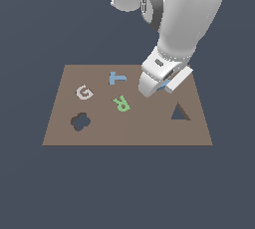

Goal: Insert a designated object into the corresponding slot on a board.

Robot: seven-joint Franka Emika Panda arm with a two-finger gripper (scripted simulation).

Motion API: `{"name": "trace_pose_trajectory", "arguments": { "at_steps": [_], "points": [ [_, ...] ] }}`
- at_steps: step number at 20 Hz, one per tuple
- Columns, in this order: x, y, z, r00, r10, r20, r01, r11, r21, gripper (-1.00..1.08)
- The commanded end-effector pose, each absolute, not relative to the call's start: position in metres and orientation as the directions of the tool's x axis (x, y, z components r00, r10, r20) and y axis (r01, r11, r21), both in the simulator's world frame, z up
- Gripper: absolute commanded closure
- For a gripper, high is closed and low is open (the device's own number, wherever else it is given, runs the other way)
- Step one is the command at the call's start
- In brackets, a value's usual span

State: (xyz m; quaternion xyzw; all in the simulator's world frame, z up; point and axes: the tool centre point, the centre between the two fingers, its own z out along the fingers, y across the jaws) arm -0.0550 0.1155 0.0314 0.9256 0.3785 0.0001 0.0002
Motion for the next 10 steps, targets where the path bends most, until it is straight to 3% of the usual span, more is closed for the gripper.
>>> {"name": "trace_pose_trajectory", "arguments": {
  "at_steps": [1, 10],
  "points": [
    [-0.048, 0.12, 0.032, 0.729, 0.684, 0.001, 0.684, -0.729, 0.001, 1.08],
    [-0.007, 0.141, 0.036, 0.815, 0.579, 0.001, 0.579, -0.815, 0.0, 1.08]
  ]
}}
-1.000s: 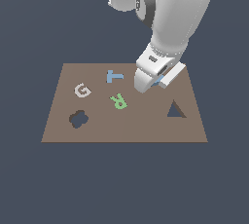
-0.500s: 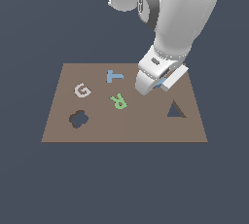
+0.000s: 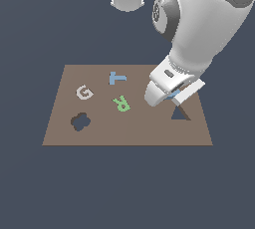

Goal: Insert a designated object into the corresponding slot on a board.

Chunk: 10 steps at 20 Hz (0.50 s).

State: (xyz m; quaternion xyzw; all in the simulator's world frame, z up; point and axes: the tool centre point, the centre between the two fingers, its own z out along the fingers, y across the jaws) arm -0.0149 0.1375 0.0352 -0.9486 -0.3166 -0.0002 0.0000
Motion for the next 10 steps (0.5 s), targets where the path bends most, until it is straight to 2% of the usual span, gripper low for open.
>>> {"name": "trace_pose_trajectory", "arguments": {
  "at_steps": [1, 10],
  "points": [
    [-0.001, 0.144, 0.037, 0.826, 0.564, 0.001, 0.564, -0.826, 0.0, 1.08],
    [0.039, 0.155, 0.04, 0.887, 0.463, 0.001, 0.463, -0.887, 0.0, 1.08]
  ]
}}
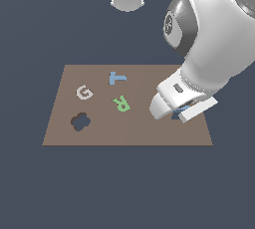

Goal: Insert a designated object into the corresponding slot on a board.

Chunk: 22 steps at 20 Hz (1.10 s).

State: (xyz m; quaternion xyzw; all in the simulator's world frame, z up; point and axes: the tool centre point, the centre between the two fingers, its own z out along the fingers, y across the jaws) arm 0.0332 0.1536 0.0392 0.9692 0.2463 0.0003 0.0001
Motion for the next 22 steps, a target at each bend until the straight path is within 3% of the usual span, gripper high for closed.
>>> {"name": "trace_pose_trajectory", "arguments": {
  "at_steps": [1, 19, 20, 22],
  "points": [
    [0.042, 0.155, 0.04, 0.89, 0.455, 0.001, 0.455, -0.89, 0.0, 1.08],
    [0.054, 0.157, 0.031, 0.906, 0.423, 0.0, 0.423, -0.906, 0.0, 1.08],
    [0.054, 0.157, 0.031, 0.906, 0.423, 0.0, 0.423, -0.906, 0.0, -0.92],
    [0.054, 0.157, 0.031, 0.906, 0.423, 0.0, 0.423, -0.906, 0.0, -0.92]
  ]
}}
